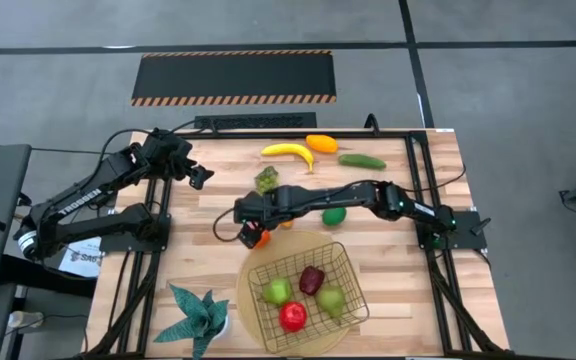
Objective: Build produce basket
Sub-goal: Put the pumpkin into the wire basket
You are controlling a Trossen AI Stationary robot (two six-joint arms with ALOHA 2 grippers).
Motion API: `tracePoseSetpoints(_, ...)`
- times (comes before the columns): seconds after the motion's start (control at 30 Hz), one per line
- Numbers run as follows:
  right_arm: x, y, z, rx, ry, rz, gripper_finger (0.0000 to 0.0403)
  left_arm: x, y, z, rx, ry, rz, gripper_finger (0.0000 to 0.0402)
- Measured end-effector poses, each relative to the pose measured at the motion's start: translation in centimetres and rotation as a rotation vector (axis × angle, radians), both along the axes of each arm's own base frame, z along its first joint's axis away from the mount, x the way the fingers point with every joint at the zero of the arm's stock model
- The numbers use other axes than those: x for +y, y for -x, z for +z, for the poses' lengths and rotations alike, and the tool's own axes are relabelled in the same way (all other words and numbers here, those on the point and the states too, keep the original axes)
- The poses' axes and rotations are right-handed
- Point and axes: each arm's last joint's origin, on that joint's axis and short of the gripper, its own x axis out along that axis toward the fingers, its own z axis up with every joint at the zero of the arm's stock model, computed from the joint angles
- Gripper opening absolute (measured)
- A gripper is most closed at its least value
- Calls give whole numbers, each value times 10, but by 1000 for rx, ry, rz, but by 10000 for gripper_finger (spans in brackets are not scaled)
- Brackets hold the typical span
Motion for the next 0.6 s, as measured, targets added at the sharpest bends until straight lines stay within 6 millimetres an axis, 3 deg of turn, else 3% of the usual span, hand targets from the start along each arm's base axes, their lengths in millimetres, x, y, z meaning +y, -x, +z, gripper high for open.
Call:
tracePoseSetpoints(0.17,6,0,2,-22,28,-48,388,0,0,0,-5,9,8,374)
tracePoseSetpoints(0.27,6,-9,-9,-59,38,-74,388,0,0,0,-7,11,8,374)
tracePoseSetpoints(0.47,9,-10,-38,45,-29,-100,388,0,0,0,-11,19,15,374)
tracePoseSetpoints(0.6,14,-12,-44,50,-25,-81,388,0,0,0,-11,20,14,374)
